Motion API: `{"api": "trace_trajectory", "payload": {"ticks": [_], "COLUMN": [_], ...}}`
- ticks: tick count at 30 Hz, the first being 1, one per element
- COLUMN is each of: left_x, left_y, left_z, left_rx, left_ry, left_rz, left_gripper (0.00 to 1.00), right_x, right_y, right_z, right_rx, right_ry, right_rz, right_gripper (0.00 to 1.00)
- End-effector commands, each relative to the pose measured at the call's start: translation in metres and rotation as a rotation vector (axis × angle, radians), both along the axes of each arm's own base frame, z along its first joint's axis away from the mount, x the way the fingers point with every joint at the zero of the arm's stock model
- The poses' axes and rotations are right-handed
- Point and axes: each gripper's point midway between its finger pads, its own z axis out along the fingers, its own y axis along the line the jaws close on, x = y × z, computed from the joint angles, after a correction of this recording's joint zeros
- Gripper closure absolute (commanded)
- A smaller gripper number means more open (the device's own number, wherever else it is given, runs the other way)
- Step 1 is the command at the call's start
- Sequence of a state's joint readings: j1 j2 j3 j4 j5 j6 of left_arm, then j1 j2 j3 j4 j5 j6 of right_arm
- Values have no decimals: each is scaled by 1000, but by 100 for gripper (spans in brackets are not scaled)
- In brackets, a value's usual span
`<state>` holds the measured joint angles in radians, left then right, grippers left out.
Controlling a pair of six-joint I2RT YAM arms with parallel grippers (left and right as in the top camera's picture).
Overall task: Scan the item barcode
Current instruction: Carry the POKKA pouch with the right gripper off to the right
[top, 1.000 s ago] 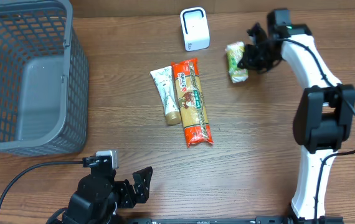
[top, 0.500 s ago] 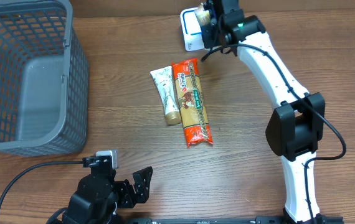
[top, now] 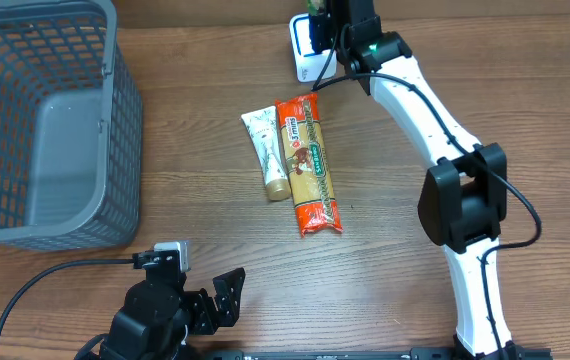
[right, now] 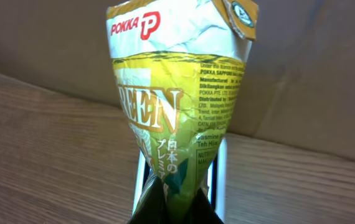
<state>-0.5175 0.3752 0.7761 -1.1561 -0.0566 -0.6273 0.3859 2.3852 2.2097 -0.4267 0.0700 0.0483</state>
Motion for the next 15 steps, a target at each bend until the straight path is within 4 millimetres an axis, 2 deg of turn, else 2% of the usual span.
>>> {"api": "trace_trajectory", "payload": {"ticks": [1,5,8,9,10,12,15], "left_x": [-1,-1,-1,-1,-1,-1,-1], "left_y": [-1,-1,-1,-1,-1,-1,-1], "left_z": [0,0,0,0,0,0,0], "left_rx": [-7,-8,-8,-7,-7,-8,-8], "left_ry": [1,1,1,1,1,1,1], "left_rz": [-2,-2,-2,-2,-2,-2,-2], "left_gripper": [1,0,0,0,1,0,0], "right_x": [7,9,11,11,12,12,10], "right_y": [7,2,-10,-19,-37,-63,-109], "right_z": [11,14,27,36,51,68,82], "right_rx": [42,39,45,58,64,83,128], "right_ry": [-34,-42,-52,-56,-65,-66,-38], "right_rz": [14,-2,-24,-49,-78,-130,-229], "right_gripper": [96,96,96,96,96,96,96]}}
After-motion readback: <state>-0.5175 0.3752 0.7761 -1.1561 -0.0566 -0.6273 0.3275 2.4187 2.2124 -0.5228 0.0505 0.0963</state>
